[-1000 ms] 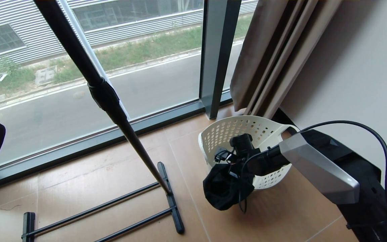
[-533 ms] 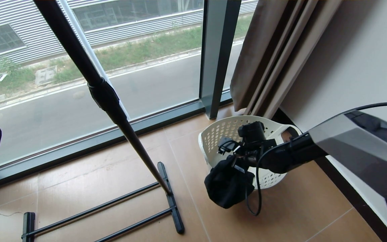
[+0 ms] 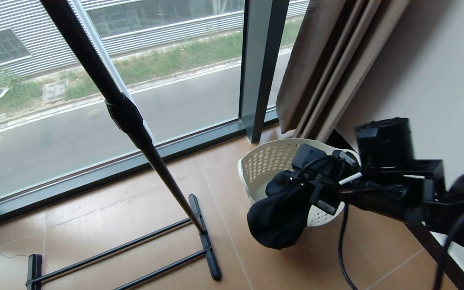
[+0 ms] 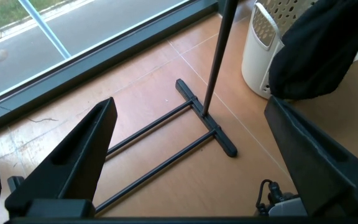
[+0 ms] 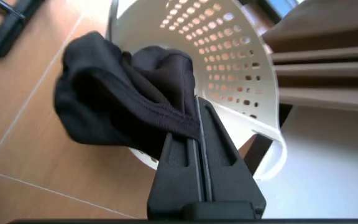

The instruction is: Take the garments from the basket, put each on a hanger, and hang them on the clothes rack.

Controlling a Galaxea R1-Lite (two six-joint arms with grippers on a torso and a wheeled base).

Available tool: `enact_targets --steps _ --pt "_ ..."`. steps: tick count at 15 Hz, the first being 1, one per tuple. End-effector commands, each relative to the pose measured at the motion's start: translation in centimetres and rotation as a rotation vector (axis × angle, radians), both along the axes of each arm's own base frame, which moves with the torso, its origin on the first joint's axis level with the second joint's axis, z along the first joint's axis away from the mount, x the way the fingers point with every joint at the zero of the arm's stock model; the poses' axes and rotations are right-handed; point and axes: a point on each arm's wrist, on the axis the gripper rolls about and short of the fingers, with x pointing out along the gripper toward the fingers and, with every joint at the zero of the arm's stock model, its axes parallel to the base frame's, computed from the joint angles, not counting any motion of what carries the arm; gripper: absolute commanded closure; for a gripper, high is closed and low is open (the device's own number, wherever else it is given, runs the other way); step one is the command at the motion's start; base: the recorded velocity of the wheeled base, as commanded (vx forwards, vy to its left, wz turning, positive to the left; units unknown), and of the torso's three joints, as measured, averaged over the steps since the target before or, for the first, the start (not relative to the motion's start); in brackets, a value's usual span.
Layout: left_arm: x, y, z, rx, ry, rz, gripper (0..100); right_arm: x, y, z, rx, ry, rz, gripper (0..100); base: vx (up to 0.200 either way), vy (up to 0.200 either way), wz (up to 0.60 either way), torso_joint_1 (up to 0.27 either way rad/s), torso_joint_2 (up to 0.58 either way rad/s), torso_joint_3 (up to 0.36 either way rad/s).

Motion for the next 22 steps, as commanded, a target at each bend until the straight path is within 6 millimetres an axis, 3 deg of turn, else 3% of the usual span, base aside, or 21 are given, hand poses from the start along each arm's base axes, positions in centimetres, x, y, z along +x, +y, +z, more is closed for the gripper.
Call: enact_targets --steps 1,2,4,7,9,15,22 --pt "0.0 0.0 0.0 -0.001 0.0 -0.001 0 -9.2 -2.1 3.5 0.099 -0.115 0.166 100 0.0 0.0 0.0 0.0 0.0 0.0" --pt "0.0 0.0 0.0 -0.001 0.0 0.0 0 -10.9 -2.7 3.5 0.124 -0.129 0.203 100 0.0 0.0 0.0 0.0 0.0 0.0" --pt "0.0 0.0 0.0 0.001 0.0 -0.003 0 -12.1 -3.7 3.0 0.15 -0.123 0.201 100 0.0 0.0 0.0 0.001 0.0 0.043" --pt "0.0 0.0 0.0 0.003 -0.001 -0.011 0 -10.9 -3.1 2.1 0.234 -0.09 0.139 100 0.0 0.0 0.0 0.002 0.0 0.159" --pt "0.0 0.0 0.0 0.005 -0.001 -0.012 0 -9.1 -3.1 1.7 0.265 -0.127 0.078 100 0.0 0.0 0.0 0.0 0.0 0.198" --pt "0.0 0.0 0.0 0.005 -0.001 -0.012 0 -8.5 -3.6 1.6 0.274 -0.143 0.043 100 0.0 0.0 0.0 0.002 0.0 0.192" --pt "0.0 0.0 0.0 0.005 -0.001 -0.012 0 -8.6 -3.6 1.3 0.262 -0.13 0.044 100 0.0 0.0 0.0 0.063 -0.38 -0.115"
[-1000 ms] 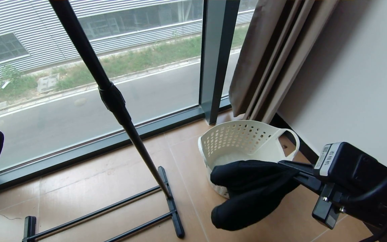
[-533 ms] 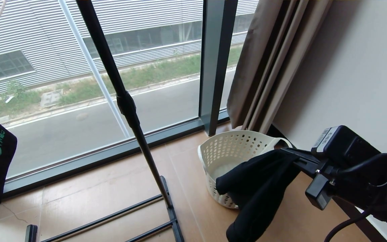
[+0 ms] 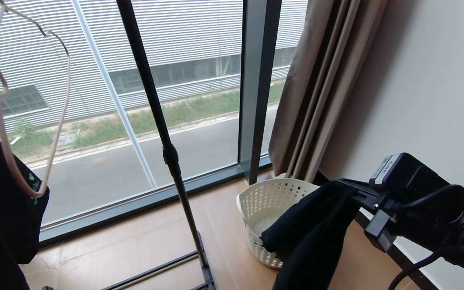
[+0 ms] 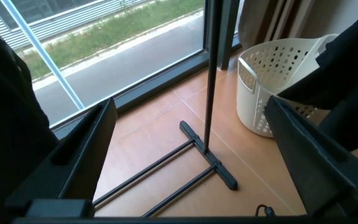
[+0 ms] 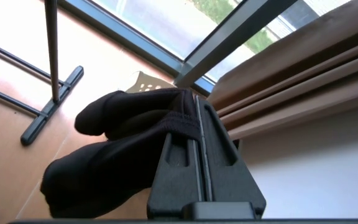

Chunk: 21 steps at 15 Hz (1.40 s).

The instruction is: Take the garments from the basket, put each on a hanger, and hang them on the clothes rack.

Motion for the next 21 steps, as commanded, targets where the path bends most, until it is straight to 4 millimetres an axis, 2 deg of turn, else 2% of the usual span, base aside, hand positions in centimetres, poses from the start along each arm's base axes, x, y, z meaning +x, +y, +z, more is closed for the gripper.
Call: enact_targets --steps 1,11,21 --pt "0.01 0.0 0.0 0.0 0.0 0.0 0 0.06 0.05 -0.16 -0.005 0.005 0.0 100 0.0 0.0 0.0 0.11 -0.47 -0.168" --pt "0.02 0.0 0.01 0.0 0.002 0.0 0 0.14 0.12 -0.64 -0.017 0.019 0.0 100 0.0 0.0 0.0 0.161 -0.51 -0.153" --pt "0.01 0.0 0.0 0.0 0.0 0.002 0 0.09 0.11 -0.84 -0.022 0.025 0.0 100 0.0 0.0 0.0 0.212 -0.54 -0.303"
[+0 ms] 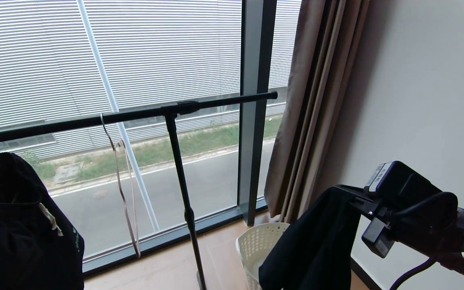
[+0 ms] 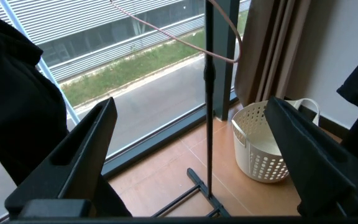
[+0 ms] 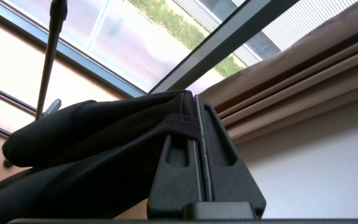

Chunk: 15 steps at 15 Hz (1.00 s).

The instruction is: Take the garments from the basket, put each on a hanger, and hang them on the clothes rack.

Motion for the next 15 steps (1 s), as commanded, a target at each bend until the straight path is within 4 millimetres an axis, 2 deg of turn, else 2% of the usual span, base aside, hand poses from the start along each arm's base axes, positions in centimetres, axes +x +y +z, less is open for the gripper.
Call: enact_targets --steps 1,8,11,15 --pt "0.01 0.0 0.0 0.002 0.0 0.001 0 0.04 0.05 -0.11 -0.004 0.002 0.001 100 0.0 0.0 0.0 0.173 -0.4 -0.232" --pt "0.02 0.01 -0.04 -0.003 0.003 0.008 0 -0.04 0.02 -0.28 -0.006 0.003 0.003 100 0.0 0.0 0.0 0.159 -0.37 -0.205" --pt "0.02 0.01 -0.04 -0.003 0.003 0.006 0 0.01 0.07 -0.32 -0.008 0.006 0.006 100 0.0 0.0 0.0 0.017 -0.03 -0.015" --pt "0.02 0.01 -0.04 -0.003 0.003 0.006 0 0.29 0.31 -0.72 -0.019 0.021 0.009 100 0.0 0.0 0.6 0.002 0.0 -0.001"
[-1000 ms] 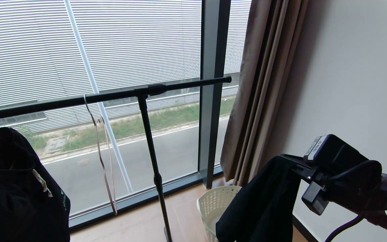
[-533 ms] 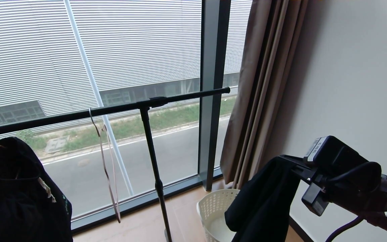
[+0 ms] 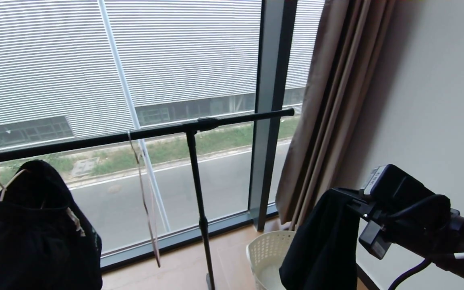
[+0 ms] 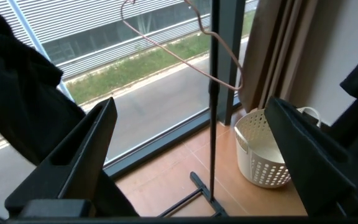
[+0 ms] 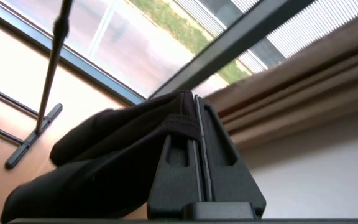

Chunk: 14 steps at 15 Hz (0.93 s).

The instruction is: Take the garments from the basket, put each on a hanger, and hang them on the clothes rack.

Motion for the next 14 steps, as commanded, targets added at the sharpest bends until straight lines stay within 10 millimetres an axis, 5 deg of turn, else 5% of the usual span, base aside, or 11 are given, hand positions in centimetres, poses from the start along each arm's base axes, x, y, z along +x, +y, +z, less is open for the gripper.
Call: enact_targets --steps 1,5,8,14 --pt "0.01 0.0 0.02 0.0 0.001 0.0 0 0.1 0.11 -0.17 -0.005 0.006 0.002 100 0.0 0.0 0.6 0.022 0.0 -0.007" --pt "0.01 0.0 0.02 0.001 0.001 0.0 0 0.07 0.08 -0.37 -0.012 0.011 0.002 100 0.0 0.0 0.6 0.006 0.0 0.001" --pt "0.01 0.0 0.02 0.001 0.001 0.0 0 0.03 0.05 -0.47 -0.017 0.013 0.003 100 0.0 0.0 0.0 0.0 0.0 0.0" --pt "0.01 0.0 0.02 0.001 0.001 0.0 0 0.05 0.07 -0.5 -0.018 0.015 0.004 100 -0.2 0.0 0.0 0.0 0.0 0.001"
